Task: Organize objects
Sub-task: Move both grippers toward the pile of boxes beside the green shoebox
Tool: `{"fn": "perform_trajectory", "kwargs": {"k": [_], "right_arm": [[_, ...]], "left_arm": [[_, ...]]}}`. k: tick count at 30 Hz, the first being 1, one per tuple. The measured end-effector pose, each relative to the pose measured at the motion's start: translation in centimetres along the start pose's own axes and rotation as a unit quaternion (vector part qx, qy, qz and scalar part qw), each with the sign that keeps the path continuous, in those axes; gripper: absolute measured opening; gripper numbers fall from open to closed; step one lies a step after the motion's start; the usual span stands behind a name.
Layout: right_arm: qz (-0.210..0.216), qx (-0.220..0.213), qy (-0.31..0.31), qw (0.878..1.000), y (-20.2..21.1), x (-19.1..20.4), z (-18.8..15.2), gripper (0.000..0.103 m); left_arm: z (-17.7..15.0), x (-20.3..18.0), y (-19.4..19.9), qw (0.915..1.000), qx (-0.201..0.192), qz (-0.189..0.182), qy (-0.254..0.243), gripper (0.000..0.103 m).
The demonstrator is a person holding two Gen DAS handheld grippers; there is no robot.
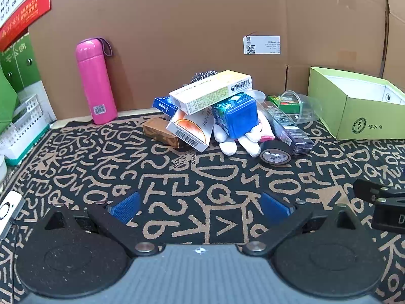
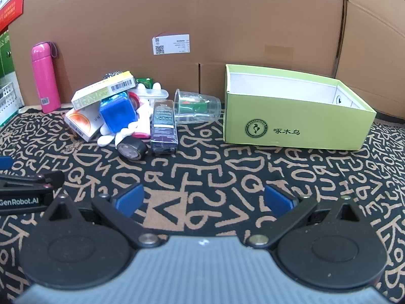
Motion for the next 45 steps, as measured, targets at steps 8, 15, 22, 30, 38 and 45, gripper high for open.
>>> {"fn": "perform_trajectory", "kwargs": {"k": [8, 15, 22, 30, 38, 45], "right_arm": [[0.033, -0.017, -0.01, 0.999, -1.3, 0.4, -0.1, 0.103], [0.072, -0.02, 0.017, 0.997, -4.1, 2.0, 0.1, 0.103], [0.108, -0.023, 0.02, 0.994, -7.0, 3.4, 2.4, 0.103], [0.143, -0.018, -0.008, 0.99, -11.6, 4.5, 5.7, 0.1], [0.153, 0.017, -0.026, 0.988, -15.2, 4.6, 5.6, 0.074], [0.135, 0.012, -0.027, 0.99, -13.2, 2.8, 4.3, 0.039]], "left_arm": [[0.1, 0.9, -1.4, 0.9991, 0.0, -0.03, 0.029, 0.103], [1.3, 2.1, -3.6, 0.9973, -0.004, -0.055, 0.047, 0.103], [6.4, 3.8, -5.0, 0.9968, -0.05, -0.053, 0.031, 0.103], [12.5, 2.7, -9.7, 0.989, -0.092, -0.09, -0.073, 0.103], [12.3, -0.3, -13.3, 0.9754, -0.05, -0.173, -0.127, 0.103], [12.1, -0.5, -12.7, 0.9685, -0.068, -0.199, -0.134, 0.086]]}}
Point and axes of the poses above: each gripper's, at about its wrist camera, not at the fingertips, and y roughly against the way its jaws point, x to its left, z to its top, the point moved 8 cm from there along -y, roughly the way its jaws point, and after that the axes turned 2 degrees about z, right-handed, at the moved point
